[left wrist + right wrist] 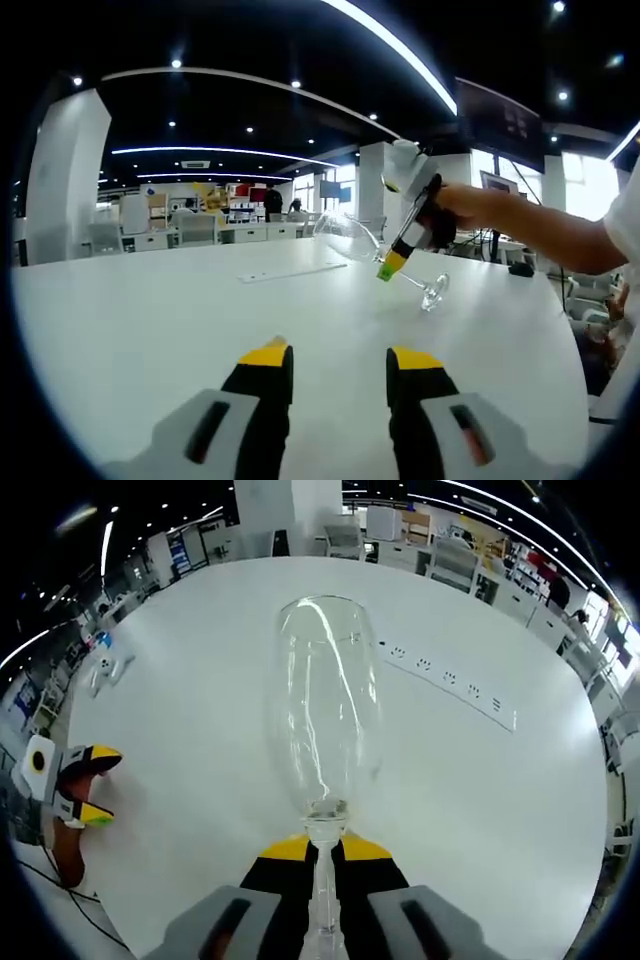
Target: Stand the stemmed glass upright on the table place it in front of you
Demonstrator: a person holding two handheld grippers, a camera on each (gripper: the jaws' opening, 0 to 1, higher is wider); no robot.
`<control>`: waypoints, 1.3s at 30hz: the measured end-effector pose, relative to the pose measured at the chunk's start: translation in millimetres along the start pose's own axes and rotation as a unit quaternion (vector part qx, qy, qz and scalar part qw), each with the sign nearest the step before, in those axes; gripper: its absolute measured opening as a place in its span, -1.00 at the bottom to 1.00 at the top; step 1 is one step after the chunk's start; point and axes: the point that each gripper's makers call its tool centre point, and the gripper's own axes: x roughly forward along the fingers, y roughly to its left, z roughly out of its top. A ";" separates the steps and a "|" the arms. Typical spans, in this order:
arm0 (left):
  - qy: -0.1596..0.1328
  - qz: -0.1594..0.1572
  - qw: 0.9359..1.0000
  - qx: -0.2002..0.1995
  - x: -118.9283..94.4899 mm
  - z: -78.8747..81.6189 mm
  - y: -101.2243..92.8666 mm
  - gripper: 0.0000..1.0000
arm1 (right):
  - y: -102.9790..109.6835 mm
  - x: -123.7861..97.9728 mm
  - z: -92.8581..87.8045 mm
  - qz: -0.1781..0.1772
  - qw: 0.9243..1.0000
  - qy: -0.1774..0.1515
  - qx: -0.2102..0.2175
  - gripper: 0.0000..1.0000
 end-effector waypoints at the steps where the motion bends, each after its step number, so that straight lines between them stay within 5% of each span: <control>1: 0.000 0.000 1.000 0.000 0.0 0.0 0.1 -0.25 | 0.0 -0.6 0.3 0.000 1.000 -0.003 0.001 -0.77; 39: -0.001 0.001 1.000 -0.002 0.3 0.2 1.3 -0.25 | -4.1 -29.4 14.3 -0.004 0.992 -0.118 0.032 -0.77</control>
